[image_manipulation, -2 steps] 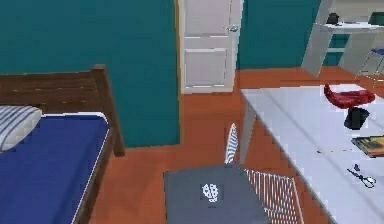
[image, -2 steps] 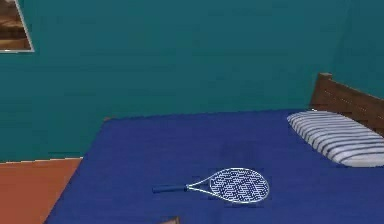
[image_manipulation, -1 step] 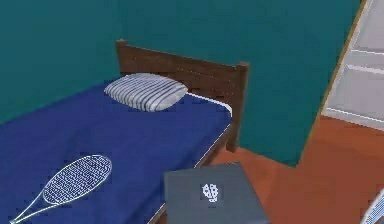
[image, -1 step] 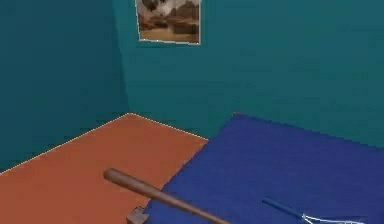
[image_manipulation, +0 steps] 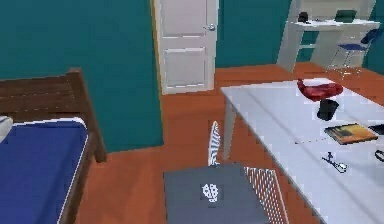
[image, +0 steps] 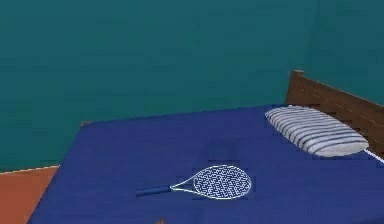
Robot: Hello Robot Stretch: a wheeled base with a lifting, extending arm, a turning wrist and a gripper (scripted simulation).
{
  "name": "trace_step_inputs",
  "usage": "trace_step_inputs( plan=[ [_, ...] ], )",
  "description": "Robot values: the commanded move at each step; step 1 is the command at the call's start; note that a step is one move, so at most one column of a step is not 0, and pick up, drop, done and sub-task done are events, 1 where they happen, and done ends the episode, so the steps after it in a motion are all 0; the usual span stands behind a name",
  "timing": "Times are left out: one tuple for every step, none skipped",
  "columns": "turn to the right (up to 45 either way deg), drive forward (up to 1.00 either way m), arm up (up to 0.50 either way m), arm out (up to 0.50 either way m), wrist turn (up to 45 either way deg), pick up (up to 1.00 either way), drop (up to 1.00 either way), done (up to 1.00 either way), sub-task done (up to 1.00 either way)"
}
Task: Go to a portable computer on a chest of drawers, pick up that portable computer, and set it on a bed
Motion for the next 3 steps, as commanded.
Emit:
trace_step_inputs(
  plan=[
    [39.0,0.0,0.0,0.0,0.0,0.0,0.0,0.0,0.0],
    [-45.0,0.0,0.0,0.0,0.0,0.0,0.0,0.0,0.0],
    [-27.0,0.0,0.0,0.0,0.0,0.0,0.0,0.0,0.0]
  ],
)
